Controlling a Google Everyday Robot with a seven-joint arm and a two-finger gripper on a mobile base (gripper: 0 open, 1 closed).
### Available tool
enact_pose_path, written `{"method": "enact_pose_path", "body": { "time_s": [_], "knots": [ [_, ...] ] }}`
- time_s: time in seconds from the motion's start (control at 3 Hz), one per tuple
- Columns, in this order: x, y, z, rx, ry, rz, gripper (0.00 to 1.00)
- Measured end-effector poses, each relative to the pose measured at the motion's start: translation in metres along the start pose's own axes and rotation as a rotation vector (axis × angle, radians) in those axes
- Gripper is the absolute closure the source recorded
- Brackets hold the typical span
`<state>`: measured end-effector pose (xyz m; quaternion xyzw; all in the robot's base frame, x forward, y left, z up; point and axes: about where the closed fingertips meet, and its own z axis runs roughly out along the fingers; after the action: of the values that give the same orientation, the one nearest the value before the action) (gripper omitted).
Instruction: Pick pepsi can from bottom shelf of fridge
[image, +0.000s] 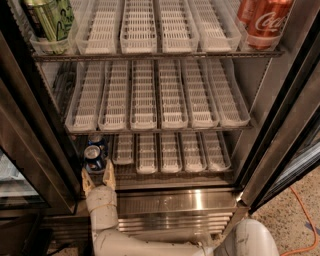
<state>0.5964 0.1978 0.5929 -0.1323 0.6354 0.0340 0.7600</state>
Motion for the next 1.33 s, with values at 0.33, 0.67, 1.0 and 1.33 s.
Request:
{"method": "enact_pose_path", "body": {
  "time_s": [0.33, 0.67, 1.0, 1.33],
  "knots": [
    [0.002, -0.003, 0.008, 0.013, 0.000, -0.008, 0.35],
    [0.011, -0.002, 0.058, 0.042, 0.022, -0.027, 0.31],
    [0.012, -0.001, 0.061, 0.038, 0.026, -0.026, 0.32],
    [0.012, -0.001, 0.059, 0.036, 0.026, -0.026, 0.46]
  ]
}}
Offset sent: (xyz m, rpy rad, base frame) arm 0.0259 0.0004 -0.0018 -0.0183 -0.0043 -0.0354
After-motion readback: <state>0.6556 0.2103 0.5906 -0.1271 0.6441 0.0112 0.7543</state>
